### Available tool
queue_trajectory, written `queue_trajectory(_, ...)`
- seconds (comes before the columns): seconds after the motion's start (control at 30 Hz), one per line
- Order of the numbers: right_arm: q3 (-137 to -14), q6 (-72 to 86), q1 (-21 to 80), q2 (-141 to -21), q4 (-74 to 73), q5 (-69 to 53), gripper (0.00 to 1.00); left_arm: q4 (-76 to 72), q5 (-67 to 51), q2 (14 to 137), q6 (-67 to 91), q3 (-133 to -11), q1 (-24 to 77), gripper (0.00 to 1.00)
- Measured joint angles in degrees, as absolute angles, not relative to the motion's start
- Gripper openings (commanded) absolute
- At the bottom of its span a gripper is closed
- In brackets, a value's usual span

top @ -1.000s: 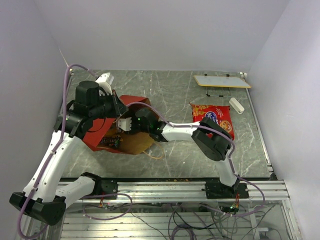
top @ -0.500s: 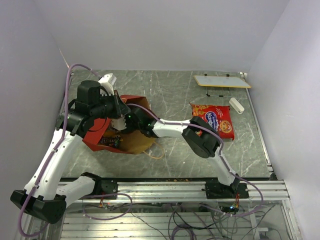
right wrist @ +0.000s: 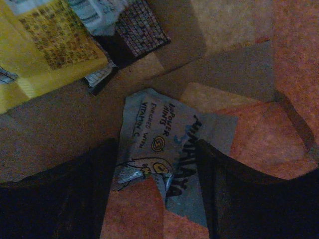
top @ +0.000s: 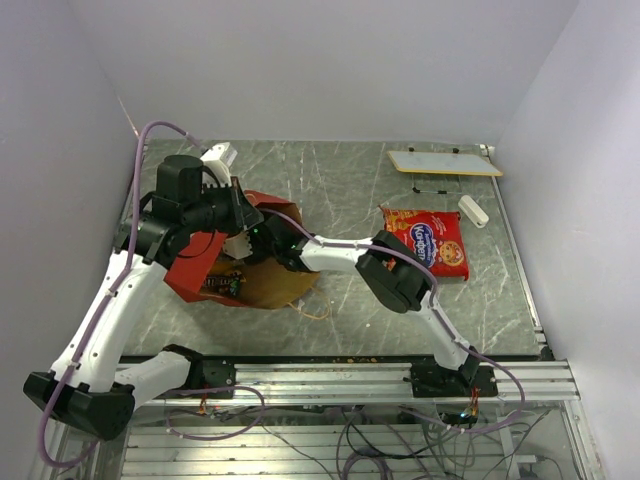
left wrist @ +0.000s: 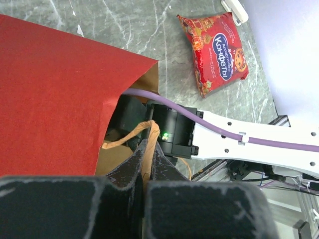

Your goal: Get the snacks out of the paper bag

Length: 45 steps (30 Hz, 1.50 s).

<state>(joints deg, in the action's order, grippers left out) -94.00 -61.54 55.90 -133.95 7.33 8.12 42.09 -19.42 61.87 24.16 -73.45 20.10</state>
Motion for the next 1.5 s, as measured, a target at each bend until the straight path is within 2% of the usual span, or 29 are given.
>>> queue_trajectory(0.07,-94.1,-61.9,55.7,-134.0,7.4,8.5,0.63,42.1,-19.6,62.0,24.2,-73.5,20.1,0.07)
queue_trajectory(0.37,-96.0,-62.7,53.7,-135.0,7.6,8.2,0.38,42.2,-19.6,62.5,24.0,-73.5,20.1,0.07)
queue_trajectory(0.8,-97.4,-62.6,50.5,-135.2,7.3,1.7,0.02,42.5,-19.5,62.8,25.1,-74.7,20.1,0.07)
queue_trajectory(1.2,-92.6,-59.0,53.8,-130.5,6.2,-3.3,0.00,42.7,-17.7,65.6,24.9,-75.6,20.1,0.07)
queue_trajectory(1.5,-78.9,-49.4,55.2,-113.6,6.8,-4.7,0.00,40.9,-15.5,63.6,26.3,-75.3,20.2,0.07)
